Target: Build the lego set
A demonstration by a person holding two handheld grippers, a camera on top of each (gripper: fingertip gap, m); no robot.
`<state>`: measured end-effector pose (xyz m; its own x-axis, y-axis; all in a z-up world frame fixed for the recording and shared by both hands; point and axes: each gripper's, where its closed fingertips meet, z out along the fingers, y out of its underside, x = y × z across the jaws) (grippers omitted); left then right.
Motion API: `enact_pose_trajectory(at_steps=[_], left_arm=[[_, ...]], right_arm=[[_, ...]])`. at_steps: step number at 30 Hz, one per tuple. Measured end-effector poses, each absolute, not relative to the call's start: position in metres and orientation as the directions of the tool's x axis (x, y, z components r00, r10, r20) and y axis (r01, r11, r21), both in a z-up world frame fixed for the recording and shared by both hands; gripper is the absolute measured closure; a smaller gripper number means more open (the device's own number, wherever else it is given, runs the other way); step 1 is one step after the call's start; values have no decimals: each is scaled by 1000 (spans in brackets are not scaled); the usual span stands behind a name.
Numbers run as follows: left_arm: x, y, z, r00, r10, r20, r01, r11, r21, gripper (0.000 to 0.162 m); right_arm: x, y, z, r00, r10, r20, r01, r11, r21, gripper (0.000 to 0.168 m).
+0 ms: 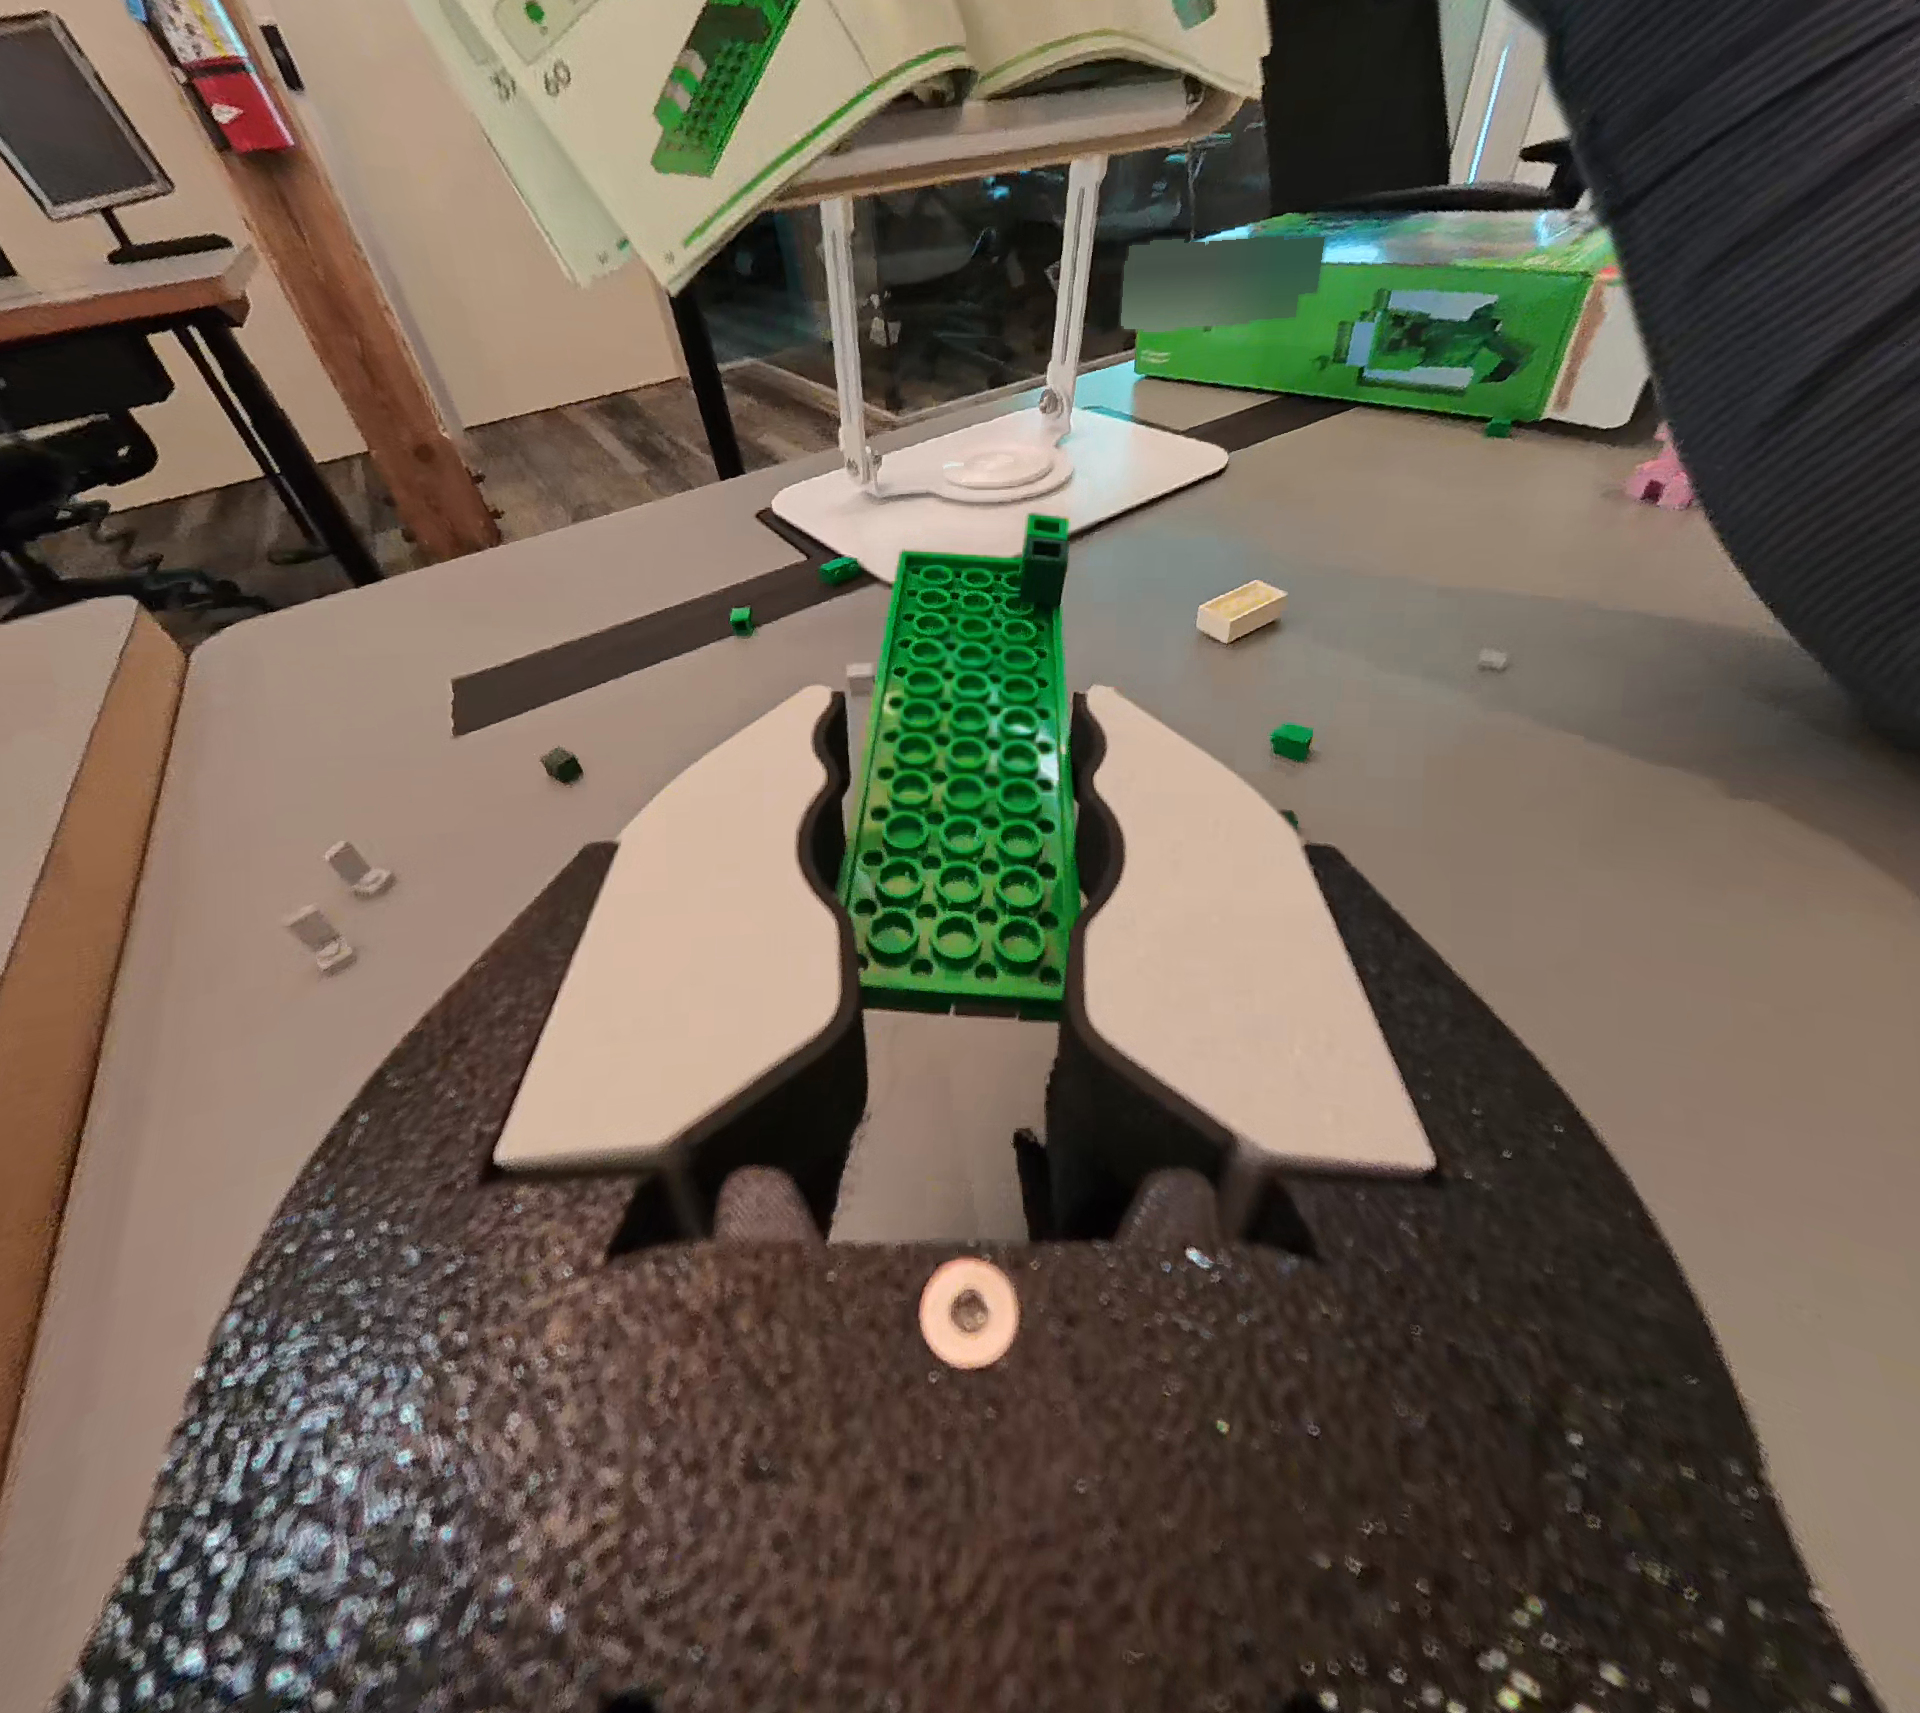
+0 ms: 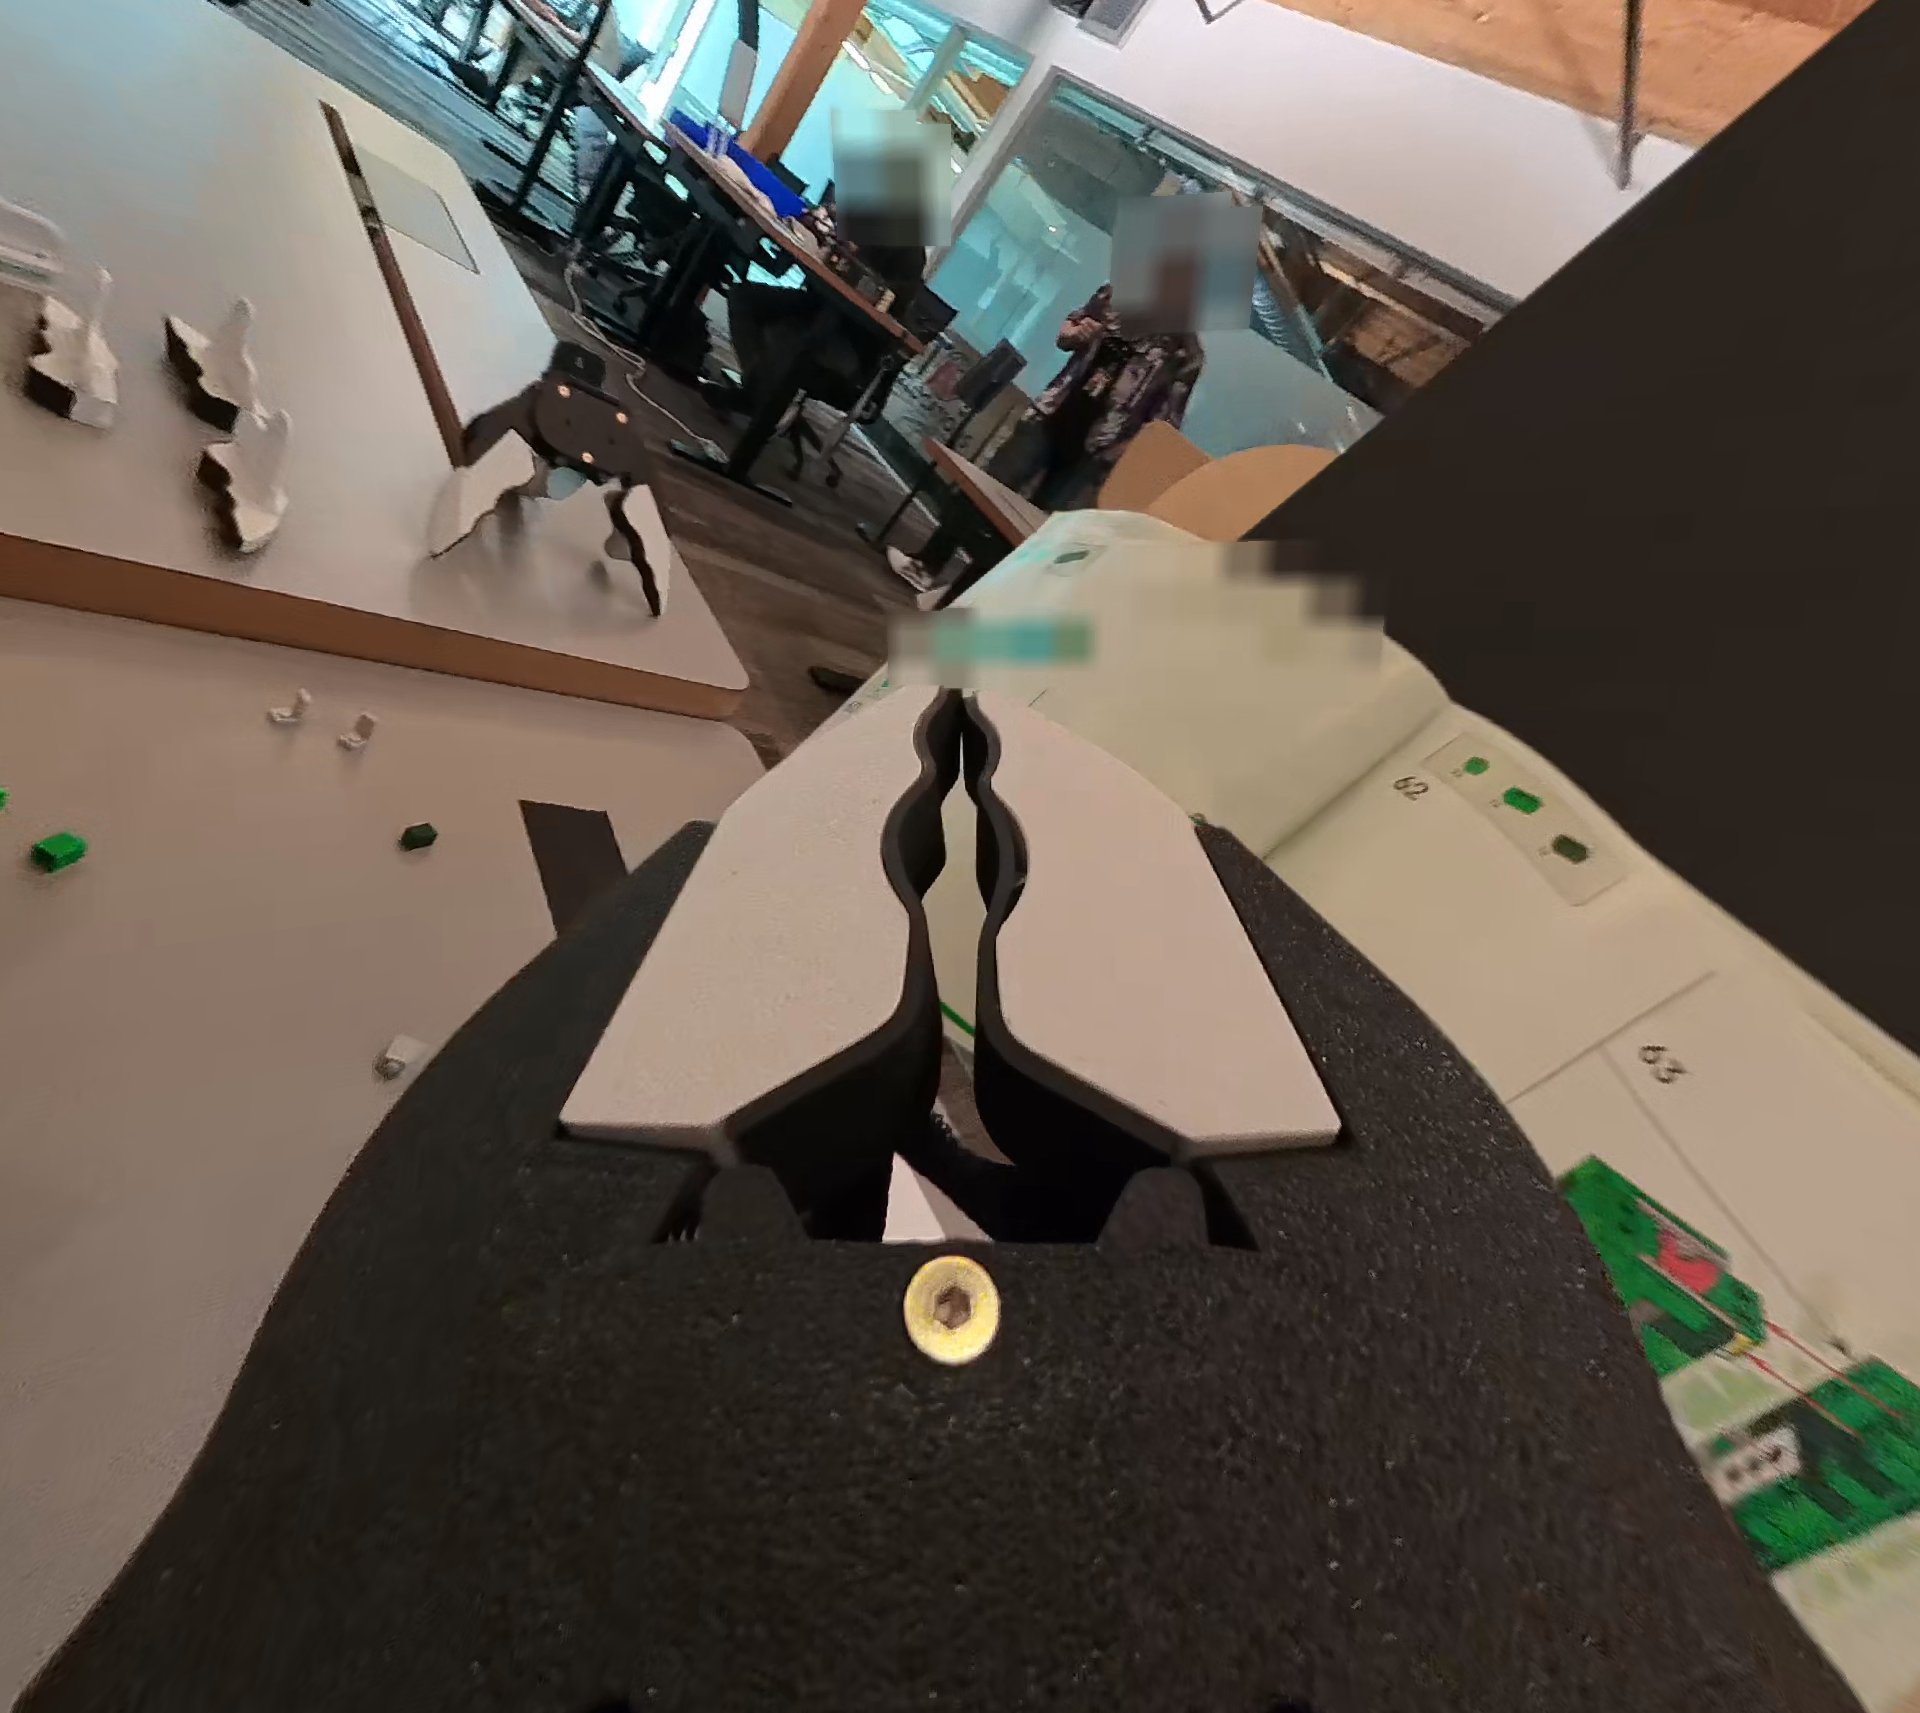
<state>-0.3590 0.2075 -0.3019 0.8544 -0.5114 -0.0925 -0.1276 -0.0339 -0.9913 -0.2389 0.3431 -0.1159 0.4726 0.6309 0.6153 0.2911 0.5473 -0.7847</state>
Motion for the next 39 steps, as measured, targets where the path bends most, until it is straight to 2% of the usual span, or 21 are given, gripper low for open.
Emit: enact_pose_trajectory(at_steps=[6,13,28,31,39], left_arm=[[-345,205,-310,809,-580,-97,-150,-43,-988,122],[-341,201,-304,785,-608,-120,-139,16,-990,122],[-342,202,-304,790,-602,-119,-140,12,-990,122],[-337,198,-304,754,-655,-59,-97,-21,-995,122],[-345,200,-298,770,-638,-5,-24,-21,-999,122]], right_arm=[[-234,337,-94,577,501,645,341,569,-748,168],[-231,318,-65,670,434,603,264,620,-739,168],[-219,312,-56,694,464,551,194,617,-763,168],[-220,313,-60,683,491,541,193,592,-782,168],[-219,315,-60,680,509,528,172,589,-790,168]])
